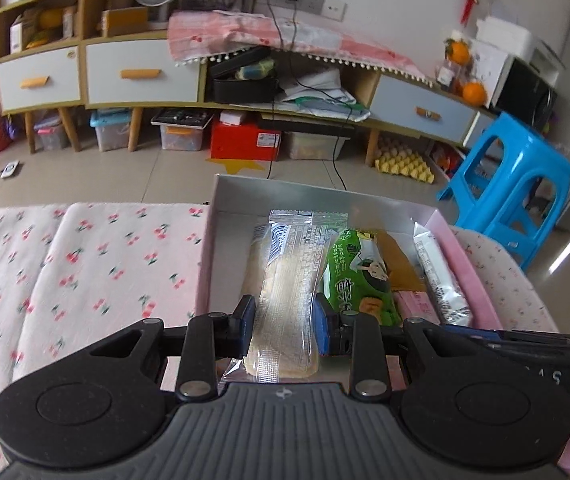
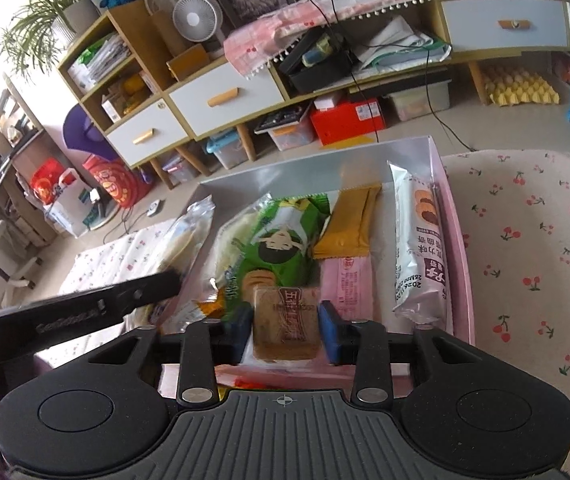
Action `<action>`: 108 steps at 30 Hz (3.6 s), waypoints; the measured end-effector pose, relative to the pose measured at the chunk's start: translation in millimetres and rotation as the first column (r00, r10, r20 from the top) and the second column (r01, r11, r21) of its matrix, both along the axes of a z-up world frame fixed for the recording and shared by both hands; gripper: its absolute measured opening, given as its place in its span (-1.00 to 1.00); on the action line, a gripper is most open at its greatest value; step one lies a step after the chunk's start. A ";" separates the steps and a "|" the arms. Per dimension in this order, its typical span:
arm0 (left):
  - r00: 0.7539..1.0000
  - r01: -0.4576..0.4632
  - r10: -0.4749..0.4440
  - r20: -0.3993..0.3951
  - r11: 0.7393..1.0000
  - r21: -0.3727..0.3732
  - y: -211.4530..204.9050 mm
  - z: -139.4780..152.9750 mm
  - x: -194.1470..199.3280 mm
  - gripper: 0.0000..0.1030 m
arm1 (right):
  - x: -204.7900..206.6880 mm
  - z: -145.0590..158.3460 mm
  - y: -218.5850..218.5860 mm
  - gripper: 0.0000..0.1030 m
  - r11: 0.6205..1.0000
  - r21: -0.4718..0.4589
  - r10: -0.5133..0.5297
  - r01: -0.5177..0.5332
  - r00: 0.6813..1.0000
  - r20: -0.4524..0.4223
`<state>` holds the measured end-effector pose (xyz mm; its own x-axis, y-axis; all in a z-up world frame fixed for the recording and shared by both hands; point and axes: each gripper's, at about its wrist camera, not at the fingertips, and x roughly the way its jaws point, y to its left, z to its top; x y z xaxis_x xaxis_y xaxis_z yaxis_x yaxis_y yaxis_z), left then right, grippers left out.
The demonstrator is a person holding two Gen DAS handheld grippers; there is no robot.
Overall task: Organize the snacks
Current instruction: 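Carry the biscuit packet and clear packet into the pink box and release both, then withdraw both open tools from the pink box, then grasp the yellow chip bag with the right tool while the left tool grasps a red packet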
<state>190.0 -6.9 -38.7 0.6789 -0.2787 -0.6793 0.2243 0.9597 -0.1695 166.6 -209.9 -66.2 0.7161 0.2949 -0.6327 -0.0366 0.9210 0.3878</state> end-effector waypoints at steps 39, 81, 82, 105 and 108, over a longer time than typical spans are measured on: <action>1.000 -0.015 0.016 -0.017 0.997 0.069 -3.8 1.6 12.0 0.07 | 8.4 8.3 11.4 0.08 0.999 0.028 0.027 -0.027 1.000 0.008; 1.000 0.007 -0.009 0.014 0.989 0.145 18.0 19.6 -120.9 0.99 | -105.0 48.6 33.6 0.86 0.995 -0.084 0.059 -0.054 0.997 0.048; 1.000 0.012 -0.014 0.017 0.989 0.144 18.8 19.3 -124.3 0.99 | -107.8 46.9 34.0 0.86 0.995 -0.086 0.063 -0.059 0.997 0.051; 0.992 0.115 -0.120 0.030 0.984 0.134 29.1 -29.1 -119.2 0.85 | -127.9 5.9 42.1 0.86 0.939 -0.288 0.213 -0.186 0.975 0.065; 0.992 0.126 -0.127 0.017 0.989 0.072 26.9 -28.5 -111.6 0.68 | -116.8 5.5 37.8 0.86 0.962 -0.215 0.182 -0.166 0.981 0.060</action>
<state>78.5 20.0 -67.2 0.6558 -0.3149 -0.6861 0.3477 0.9327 -0.0958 49.8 -172.1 -60.7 0.7152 0.2868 -0.6374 -0.2259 0.9578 0.1775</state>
